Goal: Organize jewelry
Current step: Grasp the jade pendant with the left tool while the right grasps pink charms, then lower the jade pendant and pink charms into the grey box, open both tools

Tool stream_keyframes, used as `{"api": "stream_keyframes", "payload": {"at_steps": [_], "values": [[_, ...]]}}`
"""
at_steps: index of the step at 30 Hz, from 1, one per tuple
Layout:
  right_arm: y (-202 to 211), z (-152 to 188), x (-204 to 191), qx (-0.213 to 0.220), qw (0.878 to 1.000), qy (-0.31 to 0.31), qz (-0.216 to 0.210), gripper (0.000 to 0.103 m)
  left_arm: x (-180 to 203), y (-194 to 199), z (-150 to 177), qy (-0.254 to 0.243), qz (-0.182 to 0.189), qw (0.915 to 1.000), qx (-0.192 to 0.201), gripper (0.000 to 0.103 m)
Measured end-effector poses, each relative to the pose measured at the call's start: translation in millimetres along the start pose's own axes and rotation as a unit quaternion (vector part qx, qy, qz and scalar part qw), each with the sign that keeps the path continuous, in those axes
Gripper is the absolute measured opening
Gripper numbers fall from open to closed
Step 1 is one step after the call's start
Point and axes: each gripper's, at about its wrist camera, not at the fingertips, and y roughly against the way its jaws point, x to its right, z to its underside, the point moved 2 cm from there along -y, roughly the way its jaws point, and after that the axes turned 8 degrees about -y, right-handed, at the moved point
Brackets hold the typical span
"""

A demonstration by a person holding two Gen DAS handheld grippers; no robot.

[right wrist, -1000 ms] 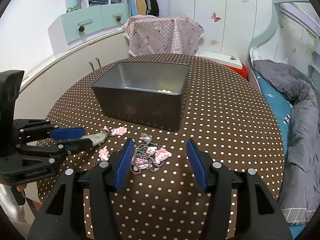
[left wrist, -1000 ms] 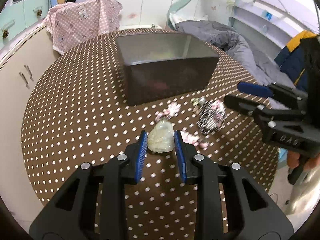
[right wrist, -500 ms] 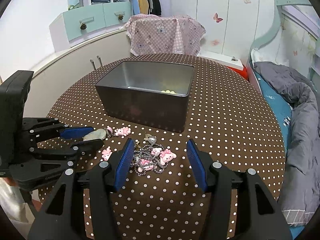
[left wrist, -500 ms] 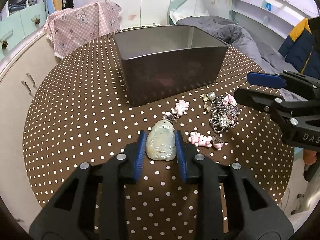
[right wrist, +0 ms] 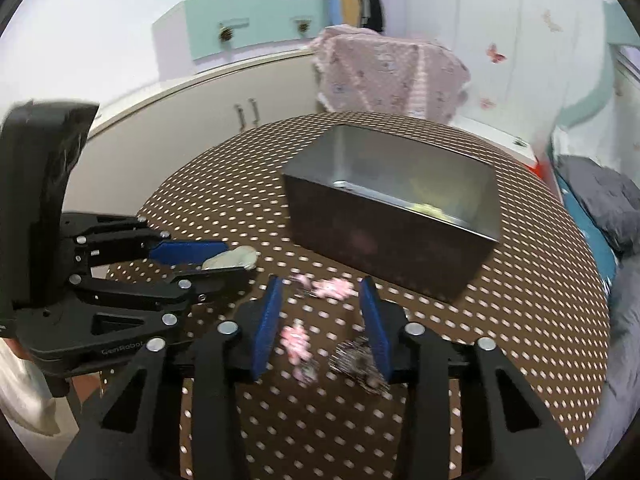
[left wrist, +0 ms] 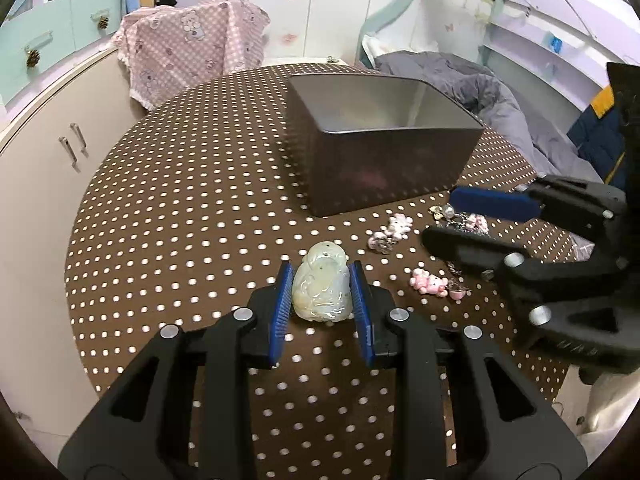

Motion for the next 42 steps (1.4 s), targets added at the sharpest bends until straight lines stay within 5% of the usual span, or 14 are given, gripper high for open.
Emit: {"api": "stream_keyframes", "payload": {"at_steps": [12,14,20,42], "values": [[-38,2,-13,-0.043,0.998,0.036,0.008,0.020,-13,6,5,0.017,0.001,0.9998,0.011,0.028],[-38,3,-12,-0.045,0.998,0.037,0.009,0.012,-13,5,7,0.019,0.003,0.9997,0.011,0.028],[-36,6,-12,-0.050,0.998,0.039,0.014,0.011,-18,4,5,0.022,0.011,0.9996,0.014,0.029],[35,-36,20,0.054,0.998,-0.005,0.023,0.011,-2,16,-41,-0.012,0.031,0.9976,0.060,0.029]]}}
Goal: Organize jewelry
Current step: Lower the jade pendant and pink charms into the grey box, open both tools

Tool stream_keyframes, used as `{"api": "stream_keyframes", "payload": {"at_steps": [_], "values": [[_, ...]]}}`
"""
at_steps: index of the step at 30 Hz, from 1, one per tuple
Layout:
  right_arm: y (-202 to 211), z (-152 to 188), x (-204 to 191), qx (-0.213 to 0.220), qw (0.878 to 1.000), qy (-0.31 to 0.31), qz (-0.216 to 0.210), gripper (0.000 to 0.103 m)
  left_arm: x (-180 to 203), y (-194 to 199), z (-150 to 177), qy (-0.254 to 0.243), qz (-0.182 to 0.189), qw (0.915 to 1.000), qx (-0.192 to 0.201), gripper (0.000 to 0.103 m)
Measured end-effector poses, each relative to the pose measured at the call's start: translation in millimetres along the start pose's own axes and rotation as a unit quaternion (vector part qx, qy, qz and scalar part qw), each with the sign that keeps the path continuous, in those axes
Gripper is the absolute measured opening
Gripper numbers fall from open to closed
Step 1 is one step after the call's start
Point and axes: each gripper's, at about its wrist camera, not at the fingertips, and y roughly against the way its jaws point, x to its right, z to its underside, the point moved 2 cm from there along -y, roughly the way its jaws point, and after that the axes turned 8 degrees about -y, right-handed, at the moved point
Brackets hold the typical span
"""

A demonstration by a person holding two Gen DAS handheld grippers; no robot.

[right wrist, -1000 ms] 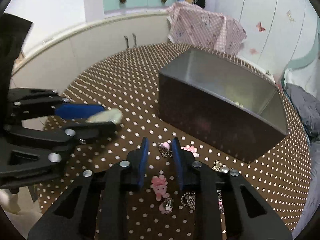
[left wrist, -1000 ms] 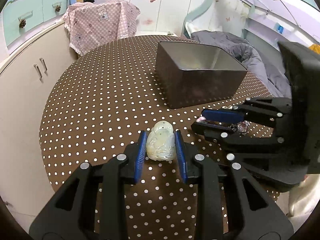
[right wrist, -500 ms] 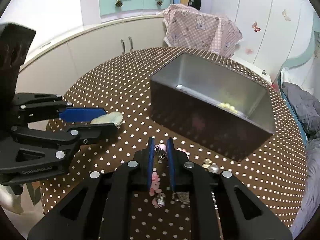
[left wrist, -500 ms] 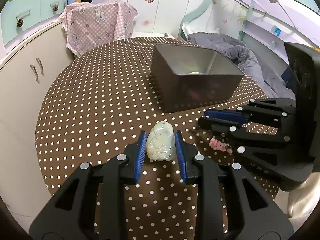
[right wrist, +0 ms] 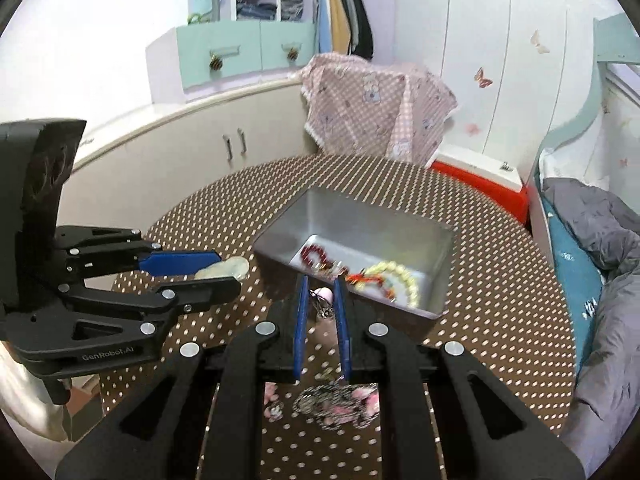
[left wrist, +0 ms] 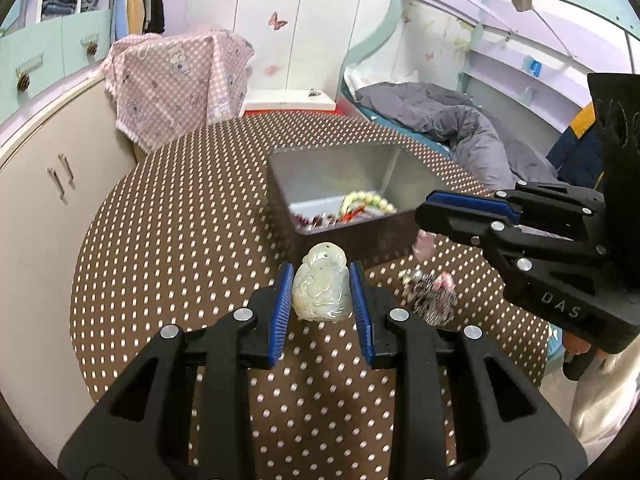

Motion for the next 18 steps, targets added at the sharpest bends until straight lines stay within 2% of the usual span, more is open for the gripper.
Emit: {"api": "stream_keyframes", "payload": {"at_steps": [7,18], "values": [[3,-20,18,0.023,1.000,-0.011,0.012,0.011,6,-7,-25,-0.015,0.003,0.9998,0.012,0.029],[-22,-31,40,0.009,0.999,-0.029,0.013,0.012,10,-36,-47,-0.026,-0.002,0.9997,-0.002,0.029]]}}
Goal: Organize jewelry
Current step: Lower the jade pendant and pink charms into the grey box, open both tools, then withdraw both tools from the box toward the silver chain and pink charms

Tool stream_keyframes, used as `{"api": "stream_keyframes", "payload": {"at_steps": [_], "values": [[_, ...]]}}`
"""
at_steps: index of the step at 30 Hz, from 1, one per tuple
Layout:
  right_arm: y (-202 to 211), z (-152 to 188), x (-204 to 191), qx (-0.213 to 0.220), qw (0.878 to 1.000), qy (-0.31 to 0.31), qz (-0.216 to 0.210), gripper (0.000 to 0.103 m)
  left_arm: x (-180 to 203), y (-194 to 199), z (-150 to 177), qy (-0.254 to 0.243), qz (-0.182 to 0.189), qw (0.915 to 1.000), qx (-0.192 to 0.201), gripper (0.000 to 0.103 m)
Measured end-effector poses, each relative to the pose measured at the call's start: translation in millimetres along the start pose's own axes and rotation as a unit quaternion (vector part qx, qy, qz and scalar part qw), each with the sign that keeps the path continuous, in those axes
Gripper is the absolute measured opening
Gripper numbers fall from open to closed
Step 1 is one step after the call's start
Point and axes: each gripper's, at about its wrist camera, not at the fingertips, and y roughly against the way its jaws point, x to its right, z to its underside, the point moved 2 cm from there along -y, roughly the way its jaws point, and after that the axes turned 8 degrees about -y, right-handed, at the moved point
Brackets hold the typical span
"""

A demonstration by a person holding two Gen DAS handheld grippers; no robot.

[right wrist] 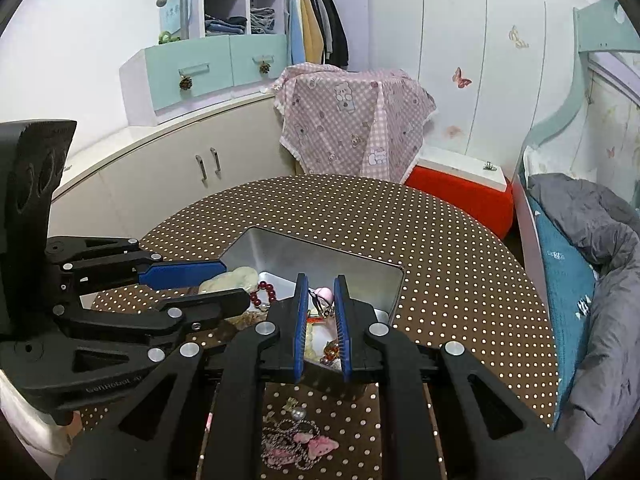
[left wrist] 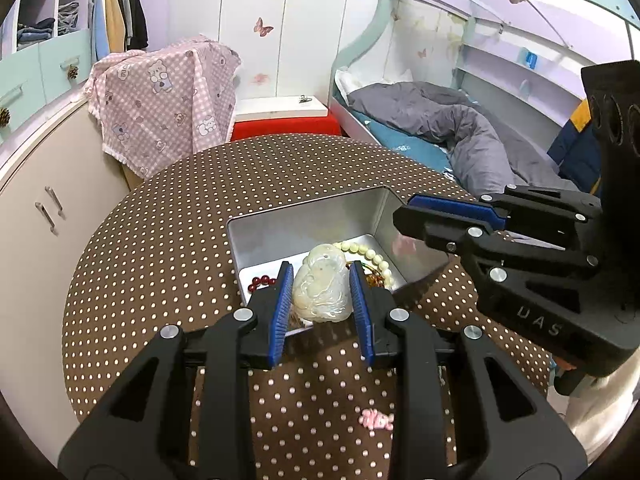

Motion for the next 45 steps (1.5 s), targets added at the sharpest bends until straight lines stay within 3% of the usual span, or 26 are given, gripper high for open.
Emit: {"api": "stream_keyframes", "payload": {"at_steps": [5,7,8,9,10,11,29,45], "values": [[-4,-2,6,-0.002,1.000,-0.004,-0.002,0.016,-2,-8,-2,0.000,-0.003,1.0000,-0.003,0.029],[-3,-1,10,0.000,1.000,-0.009,0.004,0.041,-2,-8,-2,0.000,-0.001,1.0000,-0.005,0.030],[-2,-1,13,0.004,1.000,-0.012,0.012,0.044,-3,-9,-2,0.003,-0.004,1.0000,-0.005,0.032],[-1,-1,15,0.006,1.000,-0.015,0.017,0.045,-5,-8,-3,0.004,-0.007,1.0000,-0.004,0.041],[0,-1,18,0.006,1.000,-0.019,0.019,0.045,-6,-8,-4,0.007,-0.011,0.9999,-0.003,0.055],[1,-1,21,0.007,0.999,-0.025,0.021,0.046,-5,-6,-4,0.010,-0.013,0.9999,0.000,0.058],[17,11,27,0.011,0.999,-0.034,0.026,0.049,0,4,-1,0.012,-0.021,0.9997,0.002,0.058],[45,46,21,0.010,0.998,-0.049,0.037,0.055,26,27,40,0.010,-0.013,0.9997,-0.020,0.068]]}}
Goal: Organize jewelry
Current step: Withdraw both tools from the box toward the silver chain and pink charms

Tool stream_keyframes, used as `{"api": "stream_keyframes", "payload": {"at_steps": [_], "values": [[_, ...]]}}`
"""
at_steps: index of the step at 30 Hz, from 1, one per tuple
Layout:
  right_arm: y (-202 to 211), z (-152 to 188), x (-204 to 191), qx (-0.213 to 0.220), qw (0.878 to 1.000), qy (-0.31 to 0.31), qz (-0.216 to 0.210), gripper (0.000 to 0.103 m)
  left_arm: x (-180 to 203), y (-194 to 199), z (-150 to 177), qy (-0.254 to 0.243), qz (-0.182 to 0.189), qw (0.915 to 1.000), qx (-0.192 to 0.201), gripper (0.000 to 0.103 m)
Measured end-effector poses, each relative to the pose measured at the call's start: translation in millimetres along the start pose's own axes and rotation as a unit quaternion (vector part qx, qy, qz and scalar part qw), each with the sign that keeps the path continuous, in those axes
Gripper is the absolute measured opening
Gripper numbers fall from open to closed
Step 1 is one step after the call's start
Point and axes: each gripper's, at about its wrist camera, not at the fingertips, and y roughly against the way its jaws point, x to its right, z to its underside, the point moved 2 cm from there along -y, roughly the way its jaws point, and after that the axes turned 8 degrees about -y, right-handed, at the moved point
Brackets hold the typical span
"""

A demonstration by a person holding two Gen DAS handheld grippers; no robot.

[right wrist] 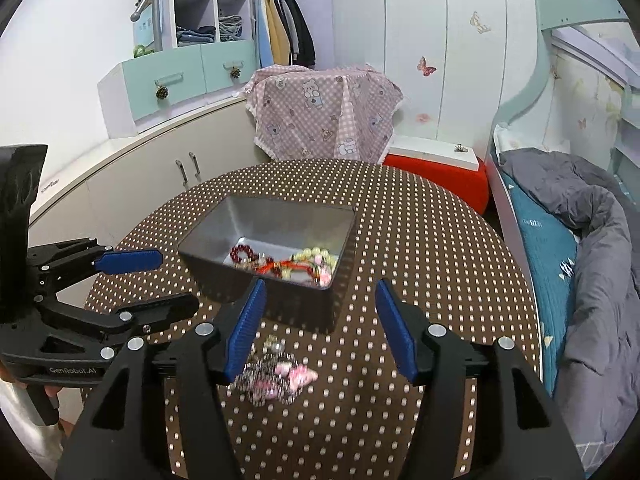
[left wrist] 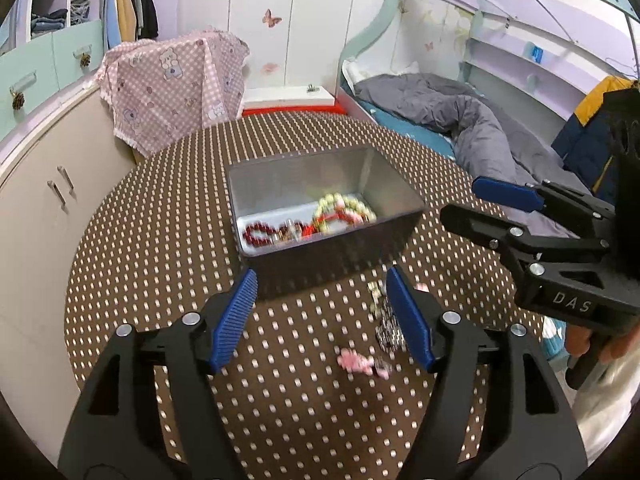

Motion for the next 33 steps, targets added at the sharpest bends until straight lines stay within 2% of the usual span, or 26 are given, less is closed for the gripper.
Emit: {"api": "stream_keyframes", "payload": {"at_steps": [12,21,23,25,29,33], "values": [[5,37,0,-0.032,0.999,-0.015,0.008,0.056,16,-9,41,-0.008,0.017,0.9987,-0.048,0.068],[0,53,-4,-0.051,0.998,-0.021,0.010,0.056,20,-20,48,-0.012,0.020,0.9978,-0.063,0.068],[-1,55,-5,-0.054,0.998,-0.021,0.011,0.056,21,-22,47,-0.015,0.028,0.9978,-0.059,0.058],[-2,56,-4,-0.056,0.998,-0.022,0.011,0.056,21,-24,46,-0.023,0.028,0.9977,-0.058,0.036],[-4,58,-4,-0.060,0.998,-0.024,0.013,0.056,24,-26,45,-0.035,0.018,0.9976,-0.057,0.029],[-6,57,-3,-0.061,0.998,-0.026,0.012,0.056,15,-26,45,-0.015,0.023,0.9982,-0.054,0.017]]}}
